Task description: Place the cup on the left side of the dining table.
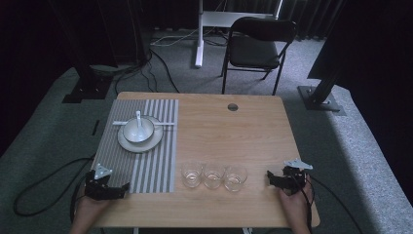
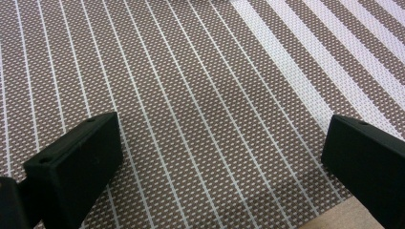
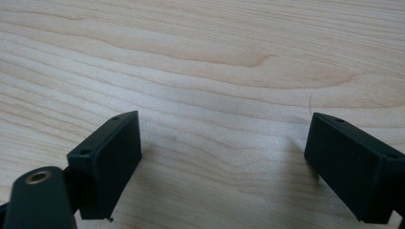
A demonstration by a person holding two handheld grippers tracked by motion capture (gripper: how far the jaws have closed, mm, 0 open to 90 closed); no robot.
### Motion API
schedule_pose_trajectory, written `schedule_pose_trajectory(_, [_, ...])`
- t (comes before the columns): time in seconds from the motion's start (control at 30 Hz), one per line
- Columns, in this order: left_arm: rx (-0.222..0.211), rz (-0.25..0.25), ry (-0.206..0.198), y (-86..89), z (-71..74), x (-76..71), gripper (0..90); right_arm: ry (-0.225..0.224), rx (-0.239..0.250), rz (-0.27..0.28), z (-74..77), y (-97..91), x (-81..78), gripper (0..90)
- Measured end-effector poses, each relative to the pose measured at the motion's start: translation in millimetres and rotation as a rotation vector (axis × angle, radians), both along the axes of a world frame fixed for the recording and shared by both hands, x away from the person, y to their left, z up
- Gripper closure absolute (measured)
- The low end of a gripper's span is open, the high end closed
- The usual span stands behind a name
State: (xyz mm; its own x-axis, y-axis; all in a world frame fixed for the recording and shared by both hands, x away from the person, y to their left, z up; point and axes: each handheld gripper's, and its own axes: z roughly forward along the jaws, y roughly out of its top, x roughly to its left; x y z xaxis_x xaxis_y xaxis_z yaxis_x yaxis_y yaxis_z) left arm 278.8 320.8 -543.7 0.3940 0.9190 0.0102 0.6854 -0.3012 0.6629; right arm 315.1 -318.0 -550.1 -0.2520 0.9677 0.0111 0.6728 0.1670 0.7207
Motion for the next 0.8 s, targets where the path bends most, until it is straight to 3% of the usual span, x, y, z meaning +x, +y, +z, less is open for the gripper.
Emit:
schedule_pose_trajectory(0.5, [-0.001,-0.011,-0.003,1.3,0.2,-0.4,1.4,-0.001,0.0,0.0,-0.2,0.0,-0.2,11.9])
schedule_pose_trajectory(0.8, [-0.033,-0.038,0.01,4.1,2.0,-0.4,1.4,0.0,0.0,-0.003,-0.2,0.2,-0.5,11.9])
